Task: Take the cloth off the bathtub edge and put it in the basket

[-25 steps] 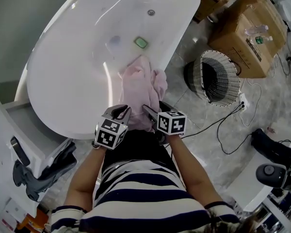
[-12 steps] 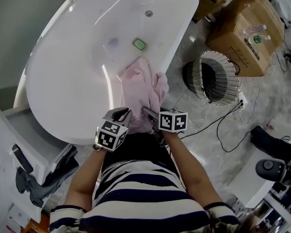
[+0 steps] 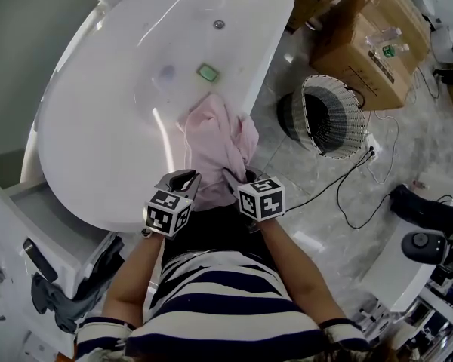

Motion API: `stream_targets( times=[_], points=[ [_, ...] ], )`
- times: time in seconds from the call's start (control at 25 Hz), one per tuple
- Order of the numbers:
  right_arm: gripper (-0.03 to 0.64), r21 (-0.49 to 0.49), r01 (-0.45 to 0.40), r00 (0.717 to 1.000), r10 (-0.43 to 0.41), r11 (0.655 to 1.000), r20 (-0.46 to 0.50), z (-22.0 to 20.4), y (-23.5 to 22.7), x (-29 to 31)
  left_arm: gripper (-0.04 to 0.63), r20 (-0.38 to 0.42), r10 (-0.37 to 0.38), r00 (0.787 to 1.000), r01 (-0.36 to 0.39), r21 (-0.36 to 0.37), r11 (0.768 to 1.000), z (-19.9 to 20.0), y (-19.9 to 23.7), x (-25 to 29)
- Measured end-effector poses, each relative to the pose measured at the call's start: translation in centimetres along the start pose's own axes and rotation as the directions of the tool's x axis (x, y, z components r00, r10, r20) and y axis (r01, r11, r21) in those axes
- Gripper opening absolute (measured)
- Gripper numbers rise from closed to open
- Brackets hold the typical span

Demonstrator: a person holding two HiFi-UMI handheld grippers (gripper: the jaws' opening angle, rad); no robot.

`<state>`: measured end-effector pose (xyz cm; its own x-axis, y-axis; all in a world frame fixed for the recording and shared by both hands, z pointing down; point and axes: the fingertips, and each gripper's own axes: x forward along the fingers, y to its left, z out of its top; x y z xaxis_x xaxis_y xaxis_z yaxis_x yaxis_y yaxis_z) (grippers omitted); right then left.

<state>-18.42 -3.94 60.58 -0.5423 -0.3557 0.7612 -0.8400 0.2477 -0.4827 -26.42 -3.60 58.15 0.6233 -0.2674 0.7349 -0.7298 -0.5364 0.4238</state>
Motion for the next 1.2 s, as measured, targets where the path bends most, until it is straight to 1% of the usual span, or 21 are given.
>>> stream_targets(
  times=[0.08,0.2,0.4,0.52,0.64,0.8,0.92,1.08,1.12,1.16,1.2],
  points=[
    [0.1,-0.03,-0.011,1.0,0.012,0.999,0.021,0.7,0.7,-0.8,0.04,0.007,0.001,1.0,-0.001,0.001,1.0,0.2,-0.2,-0.2],
    [0.1,-0.035,-0.041,0.998,0.043,0.999,0.052,1.2,1.5,-2.2,0.04,0.024,0.007,1.0,-0.007,0.005,1.0,0.5,-0.6,-0.7],
    [0.098,-0.065,-0.083,0.99,0.09,0.994,0.108,2.3,2.4,-5.0,0.042,0.08,0.039,0.996,-0.04,0.012,0.999,1.4,-1.1,-1.9],
    [0.098,-0.105,-0.101,0.983,0.115,0.989,0.145,3.4,3.0,-7.6,0.082,0.103,0.066,0.992,-0.069,0.031,0.997,1.8,-1.4,-2.6],
    [0.098,-0.146,-0.115,0.973,0.141,0.983,0.185,4.7,3.5,-10.5,0.108,0.123,0.087,0.989,-0.094,0.054,0.994,2.2,-1.8,-3.1],
    [0.098,-0.194,-0.118,0.956,0.164,0.974,0.241,6.5,3.8,-14.5,0.14,0.163,0.085,0.983,-0.098,0.07,0.993,3.1,-3.1,-3.5],
    [0.098,-0.226,-0.114,0.943,0.177,0.967,0.281,8.1,3.8,-17.2,0.181,0.184,0.079,0.98,-0.101,0.114,0.988,3.9,-4.2,-3.4],
    [0.098,-0.259,-0.108,0.922,0.194,0.96,0.336,9.9,4.1,-20.6,0.226,0.181,0.06,0.982,-0.097,0.205,0.974,4.2,-5.5,-3.1],
    [0.098,-0.268,-0.108,0.915,0.201,0.957,0.351,10.4,4.2,-21.5,0.235,0.175,0.058,0.983,-0.1,0.24,0.966,4.3,-5.8,-3.0],
    [0.098,-0.278,-0.109,0.907,0.21,0.954,0.365,10.8,4.3,-22.4,0.246,0.163,0.062,0.985,-0.107,0.287,0.952,4.2,-6.0,-2.7],
    [0.098,-0.289,-0.112,0.899,0.221,0.951,0.379,11.2,4.4,-23.2,0.256,0.144,0.071,0.987,-0.118,0.345,0.931,4.1,-6.2,-2.5]
  ],
)
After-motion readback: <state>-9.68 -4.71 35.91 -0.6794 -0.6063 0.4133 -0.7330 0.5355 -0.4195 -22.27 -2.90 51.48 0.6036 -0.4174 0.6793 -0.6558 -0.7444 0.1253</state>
